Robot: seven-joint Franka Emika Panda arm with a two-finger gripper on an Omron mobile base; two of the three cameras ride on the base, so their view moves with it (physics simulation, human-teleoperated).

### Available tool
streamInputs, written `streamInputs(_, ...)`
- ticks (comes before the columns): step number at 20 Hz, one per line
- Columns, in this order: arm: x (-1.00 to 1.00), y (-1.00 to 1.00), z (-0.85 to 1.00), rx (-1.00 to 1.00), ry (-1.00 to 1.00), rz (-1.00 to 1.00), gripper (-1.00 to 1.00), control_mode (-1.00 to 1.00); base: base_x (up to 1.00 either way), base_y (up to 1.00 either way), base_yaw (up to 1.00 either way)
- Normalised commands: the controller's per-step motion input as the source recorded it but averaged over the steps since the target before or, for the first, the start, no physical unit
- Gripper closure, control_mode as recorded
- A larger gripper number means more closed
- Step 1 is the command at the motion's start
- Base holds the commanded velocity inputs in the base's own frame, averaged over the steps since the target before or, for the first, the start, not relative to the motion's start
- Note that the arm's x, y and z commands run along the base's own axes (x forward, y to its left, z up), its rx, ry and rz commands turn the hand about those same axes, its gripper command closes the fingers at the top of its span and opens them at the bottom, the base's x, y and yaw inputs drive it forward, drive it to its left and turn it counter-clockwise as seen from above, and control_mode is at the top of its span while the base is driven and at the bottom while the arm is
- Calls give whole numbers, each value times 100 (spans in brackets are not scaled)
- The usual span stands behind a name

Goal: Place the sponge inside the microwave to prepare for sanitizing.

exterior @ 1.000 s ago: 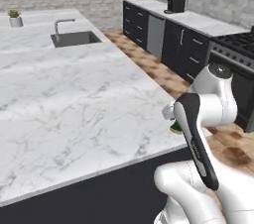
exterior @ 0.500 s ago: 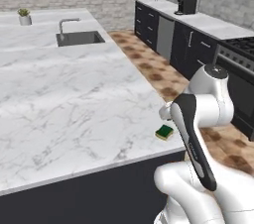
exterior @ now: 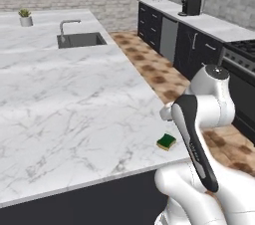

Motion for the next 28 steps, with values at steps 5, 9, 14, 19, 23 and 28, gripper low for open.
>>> streamInputs(5,0,0,0,0,0,0,-100,100,22,0,4)
streamInputs(9,0,0,0,0,0,0,-100,100,0,0,0)
streamInputs(14,0,0,0,0,0,0,-100,100,0,0,0)
streamInputs(19,0,0,0,0,0,0,-100,100,0,0,0)
streamInputs(23,0,0,0,0,0,0,-100,100,0,0,0)
streamInputs(28,0,0,0,0,0,0,-100,-100,0,0,0)
